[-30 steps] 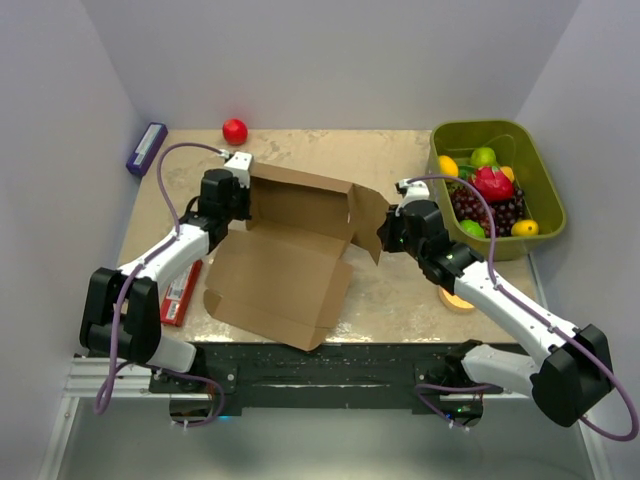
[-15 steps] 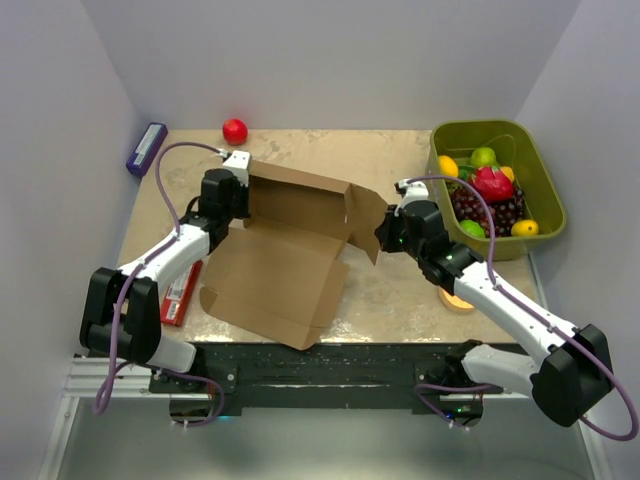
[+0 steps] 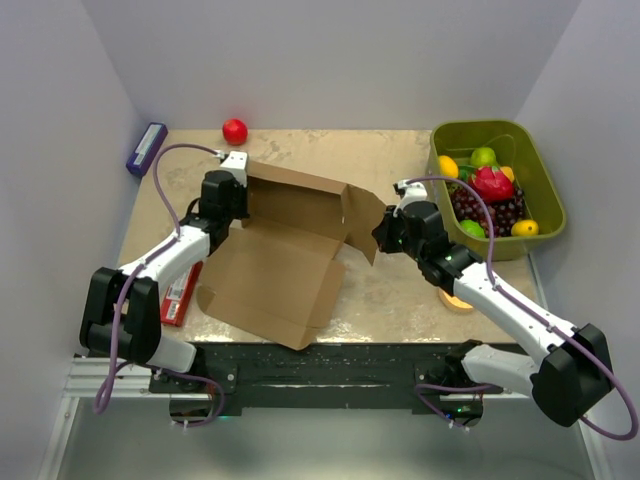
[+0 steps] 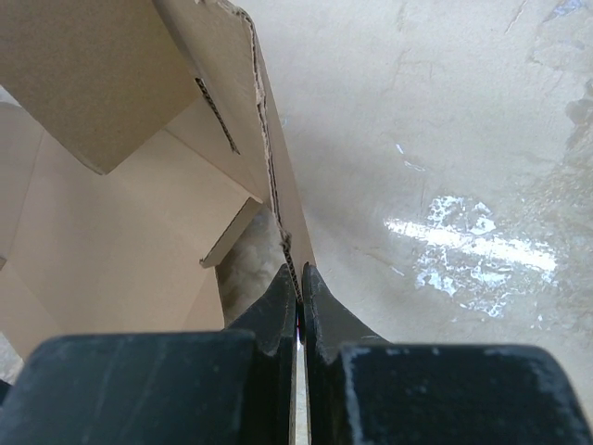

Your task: Fold the paper box

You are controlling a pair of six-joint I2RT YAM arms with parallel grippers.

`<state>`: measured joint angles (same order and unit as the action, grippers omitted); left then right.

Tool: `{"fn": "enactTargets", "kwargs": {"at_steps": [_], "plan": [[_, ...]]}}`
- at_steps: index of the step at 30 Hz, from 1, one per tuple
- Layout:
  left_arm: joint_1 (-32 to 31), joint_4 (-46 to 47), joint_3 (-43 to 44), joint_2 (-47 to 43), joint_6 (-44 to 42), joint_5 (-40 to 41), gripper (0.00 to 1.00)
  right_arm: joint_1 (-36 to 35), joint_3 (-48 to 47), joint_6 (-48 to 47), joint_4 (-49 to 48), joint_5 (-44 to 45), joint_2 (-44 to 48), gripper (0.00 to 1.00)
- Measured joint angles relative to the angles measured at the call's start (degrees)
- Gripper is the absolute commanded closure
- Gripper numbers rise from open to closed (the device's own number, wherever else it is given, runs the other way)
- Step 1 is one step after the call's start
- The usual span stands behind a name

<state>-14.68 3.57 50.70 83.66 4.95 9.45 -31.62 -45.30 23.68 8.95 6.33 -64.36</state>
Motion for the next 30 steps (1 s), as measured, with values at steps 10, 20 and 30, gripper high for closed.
{"fn": "enactTargets", "kwargs": {"at_steps": [10, 20, 30], "plan": [[0.3, 4.0, -2.2, 0.0, 0.4, -1.6, 1.0, 0.0, 0.0, 0.1, -1.2, 0.2, -0.1, 1.0], [0.9, 15.3, -10.1, 0.0, 2.7, -4.8, 1.0, 0.1, 3.6, -4.7, -10.5, 3.6, -3.7, 0.97], [-3.5, 19.5, -12.1, 1.4, 4.6, -1.7, 0.92, 0.3, 3.7, -7.1, -17.9, 8.0, -10.9, 0.61]]}}
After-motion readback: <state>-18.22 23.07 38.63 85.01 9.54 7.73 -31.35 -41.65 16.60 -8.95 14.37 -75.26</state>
